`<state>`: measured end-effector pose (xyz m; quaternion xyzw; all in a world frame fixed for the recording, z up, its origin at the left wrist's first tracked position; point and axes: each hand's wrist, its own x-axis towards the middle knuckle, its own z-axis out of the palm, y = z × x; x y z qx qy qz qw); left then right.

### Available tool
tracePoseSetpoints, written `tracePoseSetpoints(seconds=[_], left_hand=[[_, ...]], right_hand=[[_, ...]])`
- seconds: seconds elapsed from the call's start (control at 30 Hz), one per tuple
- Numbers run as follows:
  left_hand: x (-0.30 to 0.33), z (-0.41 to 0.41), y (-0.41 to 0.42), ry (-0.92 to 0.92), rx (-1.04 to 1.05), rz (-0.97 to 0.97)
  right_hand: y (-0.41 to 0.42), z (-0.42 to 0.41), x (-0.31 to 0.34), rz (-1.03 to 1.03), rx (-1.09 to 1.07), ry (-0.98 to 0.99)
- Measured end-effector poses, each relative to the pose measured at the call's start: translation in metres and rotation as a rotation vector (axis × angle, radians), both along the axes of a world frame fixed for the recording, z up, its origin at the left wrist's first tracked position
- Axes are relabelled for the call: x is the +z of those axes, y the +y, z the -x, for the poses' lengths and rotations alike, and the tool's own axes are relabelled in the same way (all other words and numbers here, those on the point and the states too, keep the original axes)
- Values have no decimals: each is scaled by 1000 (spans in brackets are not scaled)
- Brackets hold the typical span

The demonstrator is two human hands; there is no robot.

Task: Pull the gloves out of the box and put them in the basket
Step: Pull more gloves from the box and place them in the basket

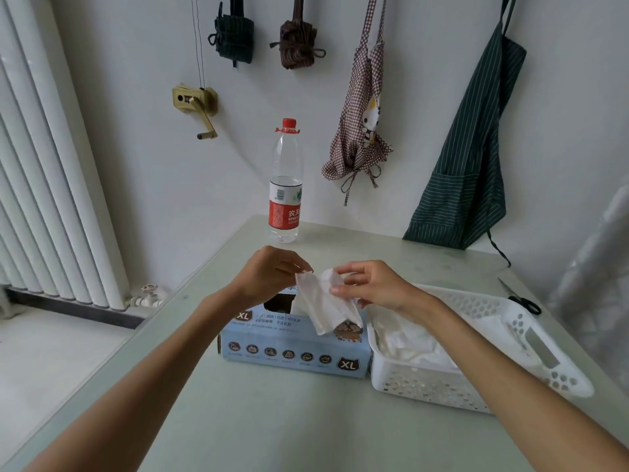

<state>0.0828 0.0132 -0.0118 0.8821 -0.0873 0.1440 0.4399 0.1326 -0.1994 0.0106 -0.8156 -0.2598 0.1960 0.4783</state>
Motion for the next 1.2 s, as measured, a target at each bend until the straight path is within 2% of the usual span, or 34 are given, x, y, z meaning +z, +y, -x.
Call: tracePoseSetpoints(seconds=[0.07,0.17,0.27,0.37,0.53,0.6,0.67,0.8,0.9,1.0,1.1,1.2], left_hand=[[-5,-1,10,-16,78,-11],[-11,0,24,17,173,-97],[-15,4,27,112,142,-350],[-12,12,26,178,125,-562],[-11,15,35,364,22,-658],[-9,14,37,393,35,-621],[-1,16,34,383,96,-500],[29,12,9,170,163,-200],[67,11,-37,162,-116,68],[99,12,-82,225,-369,82],[108,11,-110,257,-472,65],[102,7,-127,300,-550,160]], right_hand=[[0,-2,-1,4,-60,-49],[-9,-11,4,-108,-235,-101],[-18,-15,15,-258,-401,-161],[-24,-15,26,-302,-501,-292],[-39,-12,49,-240,-586,-507],[-43,-10,59,-321,-608,-524],[-47,-5,68,-345,-579,-525],[-53,4,79,-277,-377,-475],[-58,20,94,-205,-127,-364],[-68,31,110,-157,5,-293],[-88,41,125,-201,26,-214],[-115,49,133,-235,-24,-175]])
